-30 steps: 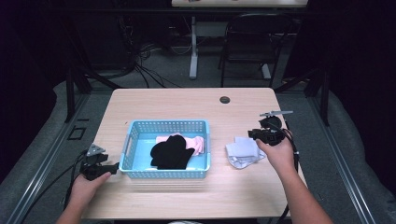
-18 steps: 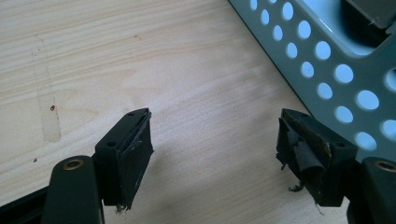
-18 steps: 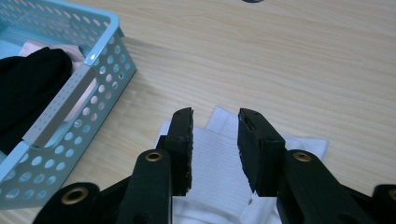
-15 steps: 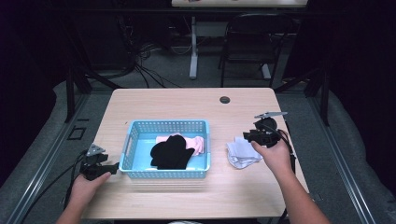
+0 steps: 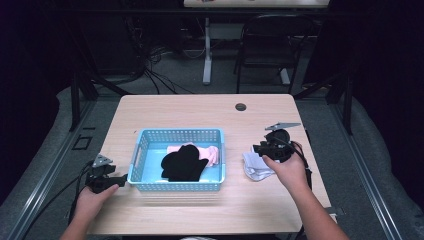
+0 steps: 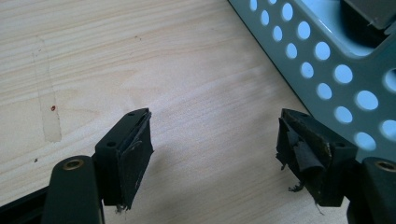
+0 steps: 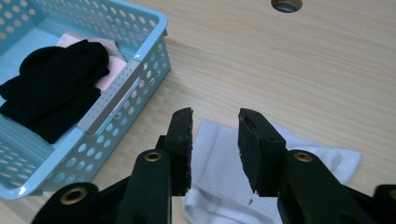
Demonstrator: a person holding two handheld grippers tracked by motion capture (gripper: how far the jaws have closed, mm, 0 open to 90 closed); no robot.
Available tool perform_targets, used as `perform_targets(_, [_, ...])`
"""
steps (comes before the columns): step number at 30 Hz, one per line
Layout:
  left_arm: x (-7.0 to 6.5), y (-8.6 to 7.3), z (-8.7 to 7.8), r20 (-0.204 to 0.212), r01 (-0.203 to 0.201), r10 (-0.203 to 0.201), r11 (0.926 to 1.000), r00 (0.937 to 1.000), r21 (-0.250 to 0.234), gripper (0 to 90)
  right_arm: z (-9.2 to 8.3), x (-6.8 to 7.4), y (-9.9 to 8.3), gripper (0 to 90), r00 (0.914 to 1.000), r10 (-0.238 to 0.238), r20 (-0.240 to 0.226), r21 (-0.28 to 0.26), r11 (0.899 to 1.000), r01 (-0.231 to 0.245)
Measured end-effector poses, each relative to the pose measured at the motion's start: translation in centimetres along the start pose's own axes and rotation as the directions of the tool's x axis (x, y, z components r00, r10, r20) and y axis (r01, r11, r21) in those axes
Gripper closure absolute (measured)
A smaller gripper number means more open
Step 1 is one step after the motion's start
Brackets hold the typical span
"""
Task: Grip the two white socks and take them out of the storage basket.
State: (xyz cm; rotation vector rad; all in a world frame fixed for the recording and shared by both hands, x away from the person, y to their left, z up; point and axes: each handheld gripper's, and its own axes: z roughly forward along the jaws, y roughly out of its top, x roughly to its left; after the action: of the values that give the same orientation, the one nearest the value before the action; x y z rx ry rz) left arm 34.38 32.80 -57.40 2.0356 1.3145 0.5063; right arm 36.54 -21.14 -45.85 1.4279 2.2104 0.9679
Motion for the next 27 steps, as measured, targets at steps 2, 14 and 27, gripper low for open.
perform_targets(2, [0.0,0.0,0.0,0.0,0.001,-0.001,1.0,1.0,-0.001,26.4,-0.1,0.2,-0.1,65.5,1.0,-0.008,0.003,0.001,1.0,0.008])
perform_targets(14, [0.0,0.0,0.0,-0.001,0.001,-0.001,1.0,1.0,-0.001,26.4,0.2,0.4,-1.9,65.0,1.0,-0.003,0.0,0.019,1.0,0.003])
perform_targets(27, [0.0,0.0,0.0,-0.002,-0.001,0.001,1.0,1.0,0.004,26.4,1.0,1.3,-4.5,63.4,0.9997,-0.024,0.0,-0.015,1.0,0.024])
